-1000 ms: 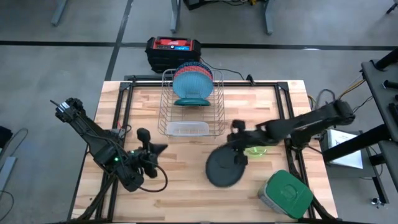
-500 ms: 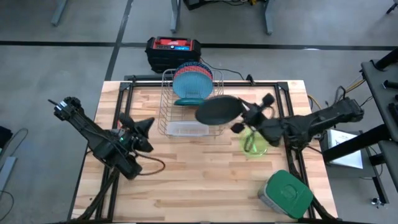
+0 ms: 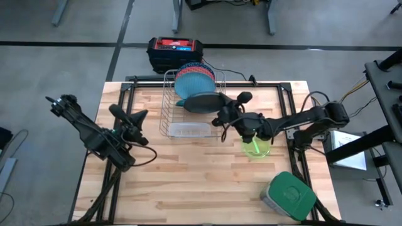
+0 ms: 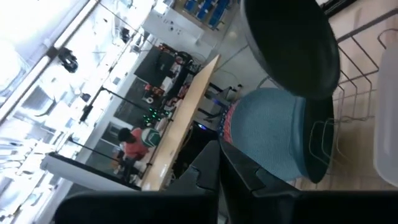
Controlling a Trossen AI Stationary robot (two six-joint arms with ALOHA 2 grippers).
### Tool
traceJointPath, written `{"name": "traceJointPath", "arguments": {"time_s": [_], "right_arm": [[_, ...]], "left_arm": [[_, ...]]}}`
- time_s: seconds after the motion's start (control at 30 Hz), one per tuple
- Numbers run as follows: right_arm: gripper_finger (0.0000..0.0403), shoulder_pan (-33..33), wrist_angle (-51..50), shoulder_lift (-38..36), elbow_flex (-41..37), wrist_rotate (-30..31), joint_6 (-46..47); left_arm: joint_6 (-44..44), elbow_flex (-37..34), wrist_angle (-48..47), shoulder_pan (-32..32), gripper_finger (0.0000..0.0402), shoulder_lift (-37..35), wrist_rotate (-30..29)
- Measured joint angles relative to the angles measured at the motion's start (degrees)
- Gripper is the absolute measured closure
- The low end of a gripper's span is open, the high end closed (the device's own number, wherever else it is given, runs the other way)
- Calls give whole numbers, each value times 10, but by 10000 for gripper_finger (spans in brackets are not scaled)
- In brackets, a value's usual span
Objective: Sort dishes
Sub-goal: Put the black plate into the dish rack
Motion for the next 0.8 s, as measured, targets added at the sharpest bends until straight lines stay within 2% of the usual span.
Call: {"name": "traceJointPath", "arguments": {"time_s": [0.43,0.6,0.8], "right_arm": [[403,-11,9,60,0,2,56],[403,-17,14,98,0,0,59],[403,-37,39,147,0,-10,60]], "left_arm": [[-45,-90,0,0,401,-64,11],[-51,-94,1,0,401,-77,1],[-51,-94,3,0,401,-87,21]]}}
